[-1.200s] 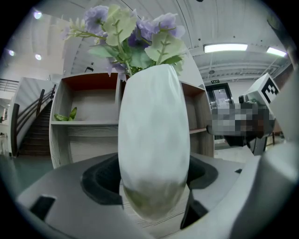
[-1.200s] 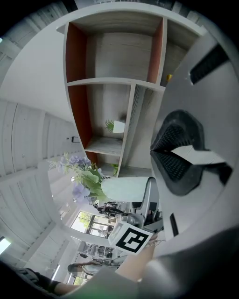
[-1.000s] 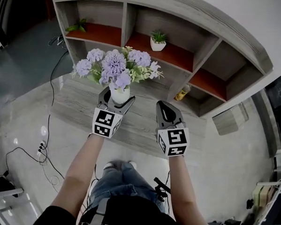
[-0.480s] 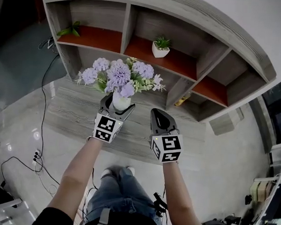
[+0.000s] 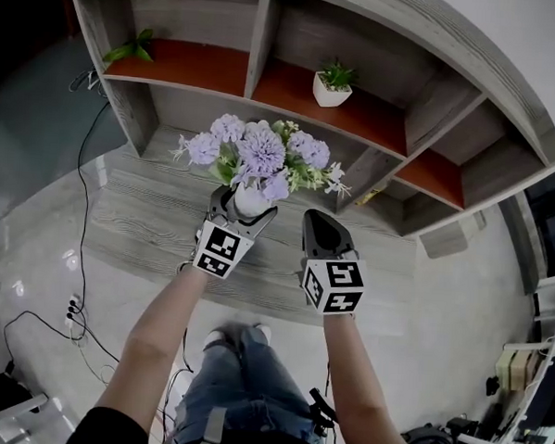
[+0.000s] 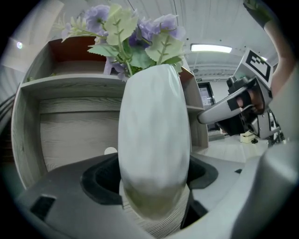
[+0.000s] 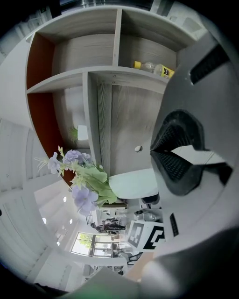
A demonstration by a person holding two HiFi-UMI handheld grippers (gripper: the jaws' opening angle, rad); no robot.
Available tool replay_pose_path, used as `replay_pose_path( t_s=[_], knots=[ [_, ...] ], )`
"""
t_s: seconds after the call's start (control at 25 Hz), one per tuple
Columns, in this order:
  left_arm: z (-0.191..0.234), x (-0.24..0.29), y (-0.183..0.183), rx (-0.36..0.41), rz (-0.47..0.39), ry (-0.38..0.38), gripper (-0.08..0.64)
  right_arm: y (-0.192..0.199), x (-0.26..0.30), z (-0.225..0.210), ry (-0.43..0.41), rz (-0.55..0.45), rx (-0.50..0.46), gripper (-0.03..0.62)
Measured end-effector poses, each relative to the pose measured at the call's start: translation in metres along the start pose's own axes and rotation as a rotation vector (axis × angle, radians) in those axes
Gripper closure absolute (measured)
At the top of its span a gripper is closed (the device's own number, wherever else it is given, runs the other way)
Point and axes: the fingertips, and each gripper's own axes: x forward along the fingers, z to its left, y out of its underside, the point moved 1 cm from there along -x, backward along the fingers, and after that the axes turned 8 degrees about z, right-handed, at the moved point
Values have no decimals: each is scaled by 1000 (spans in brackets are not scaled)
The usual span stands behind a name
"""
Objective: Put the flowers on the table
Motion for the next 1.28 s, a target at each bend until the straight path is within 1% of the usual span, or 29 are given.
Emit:
replay_pose_path(
  t_s=[0.24, 0.48, 0.68, 0.92, 1.12, 1.28],
  knots=[
    [-6, 11, 26, -3, 2, 28, 178, 23, 11, 3, 9, 21, 19, 577],
    [-8, 17, 44, -12, -3, 39, 178, 44, 17, -3, 38, 26, 56, 577],
    [-7, 21, 55, -22, -11, 44, 178, 59, 20, -1, 47, 25, 61, 577],
    [-9, 24, 63, -30, 1, 61, 178, 63, 20, -2, 52, 9, 70, 577],
    [-11, 23, 74, -30, 30, 74, 178, 61, 20, 2, 45, -3, 68, 577],
    [-8, 22, 77, -63, 27, 66, 178, 61, 21, 4, 37, -10, 68, 577]
  ],
)
